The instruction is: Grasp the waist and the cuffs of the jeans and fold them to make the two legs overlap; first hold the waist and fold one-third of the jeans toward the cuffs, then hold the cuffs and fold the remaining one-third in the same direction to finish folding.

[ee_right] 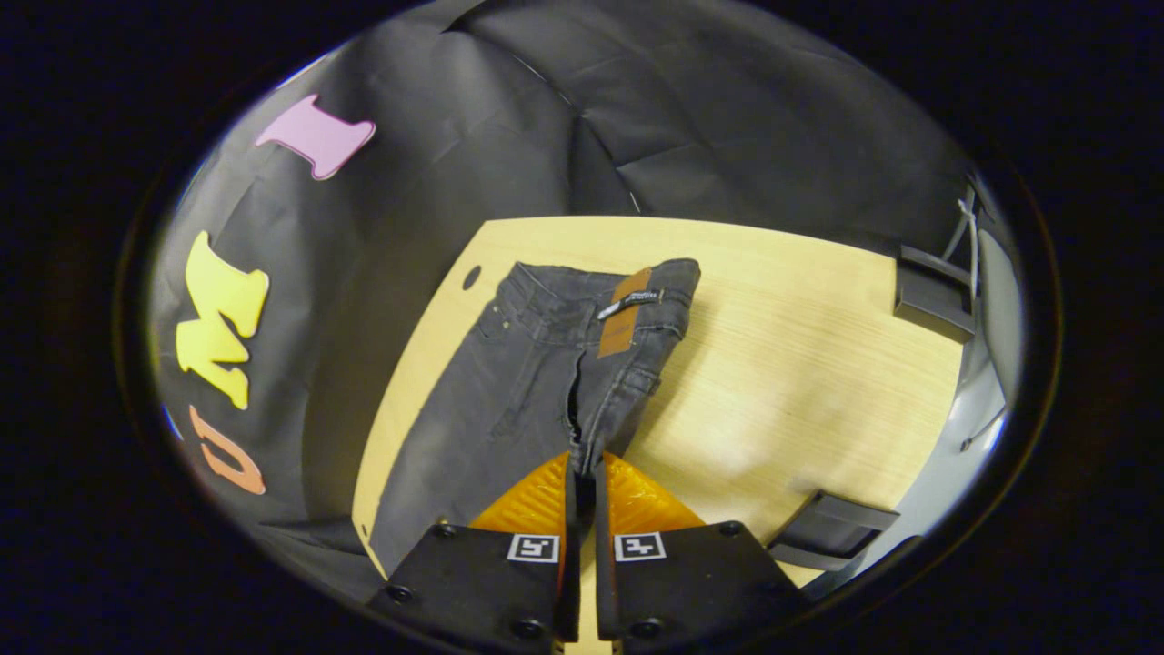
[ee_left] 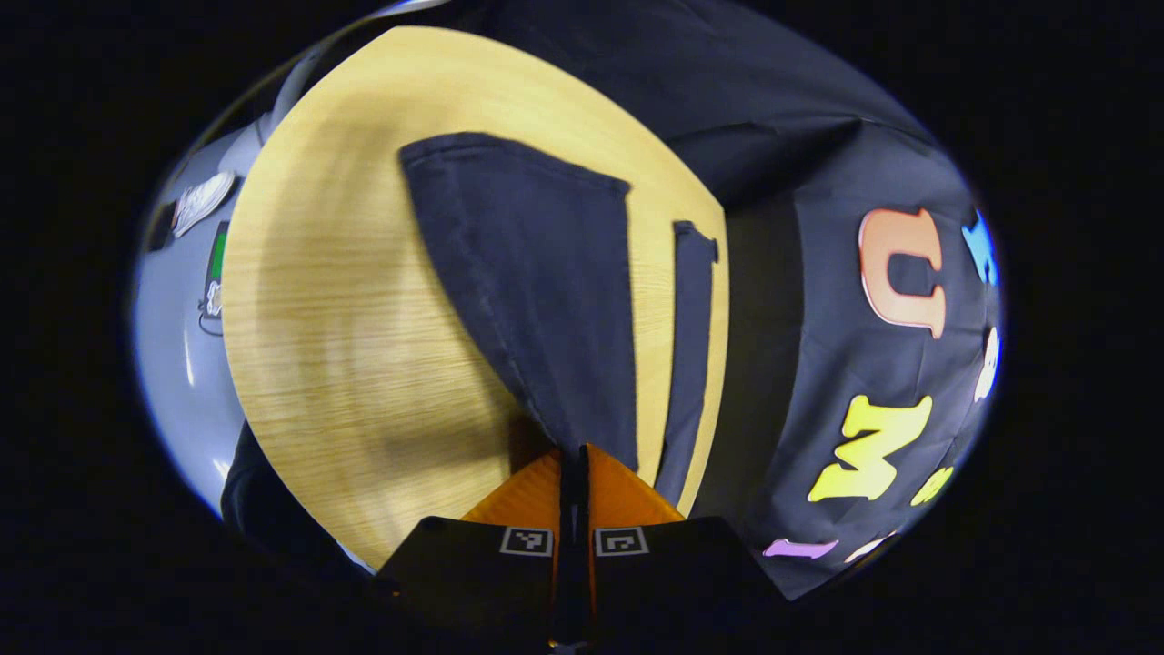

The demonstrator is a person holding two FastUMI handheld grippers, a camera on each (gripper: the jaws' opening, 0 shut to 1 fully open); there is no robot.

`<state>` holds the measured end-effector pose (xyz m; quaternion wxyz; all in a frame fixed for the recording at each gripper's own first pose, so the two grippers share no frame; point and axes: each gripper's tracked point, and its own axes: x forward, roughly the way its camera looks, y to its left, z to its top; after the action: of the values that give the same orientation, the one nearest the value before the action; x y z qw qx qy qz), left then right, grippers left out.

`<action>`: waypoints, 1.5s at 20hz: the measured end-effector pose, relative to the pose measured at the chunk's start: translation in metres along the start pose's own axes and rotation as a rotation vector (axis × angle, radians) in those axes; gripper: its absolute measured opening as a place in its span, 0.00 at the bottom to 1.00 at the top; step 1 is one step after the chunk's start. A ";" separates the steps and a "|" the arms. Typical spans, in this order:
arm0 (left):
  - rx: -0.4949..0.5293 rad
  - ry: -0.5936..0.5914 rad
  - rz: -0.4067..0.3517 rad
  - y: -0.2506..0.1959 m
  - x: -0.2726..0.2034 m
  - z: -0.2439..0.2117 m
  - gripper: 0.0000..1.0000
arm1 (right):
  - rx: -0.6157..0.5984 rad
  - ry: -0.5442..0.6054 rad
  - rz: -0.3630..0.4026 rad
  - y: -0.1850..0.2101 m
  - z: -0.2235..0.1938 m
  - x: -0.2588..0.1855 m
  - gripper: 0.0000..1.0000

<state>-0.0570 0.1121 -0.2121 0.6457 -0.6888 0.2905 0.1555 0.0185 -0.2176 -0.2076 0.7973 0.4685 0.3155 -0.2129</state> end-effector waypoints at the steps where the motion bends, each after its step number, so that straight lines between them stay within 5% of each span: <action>1: 0.055 0.009 -0.008 -0.013 0.003 0.001 0.03 | 0.000 -0.007 0.031 0.014 0.005 0.000 0.08; 5: 0.356 0.009 -0.017 -0.061 0.030 0.014 0.03 | -0.030 -0.028 0.142 0.078 0.023 0.008 0.07; 13: 0.676 0.068 0.107 -0.121 0.120 0.045 0.03 | -0.105 -0.043 0.223 0.185 0.057 0.088 0.08; 21: 0.833 0.114 0.216 -0.144 0.208 0.054 0.04 | -0.151 -0.047 0.178 0.218 0.071 0.171 0.08; 24: 0.840 0.114 0.199 -0.170 0.238 0.053 0.04 | -0.153 -0.041 0.143 0.214 0.071 0.200 0.07; 30: 0.811 0.145 0.263 -0.151 0.279 0.054 0.04 | -0.145 -0.001 0.039 0.194 0.062 0.249 0.08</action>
<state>0.2608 0.1093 -0.2621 0.8168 -0.3456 0.4579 0.0609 0.3373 -0.1918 -0.2411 0.8333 0.4154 0.3206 -0.1739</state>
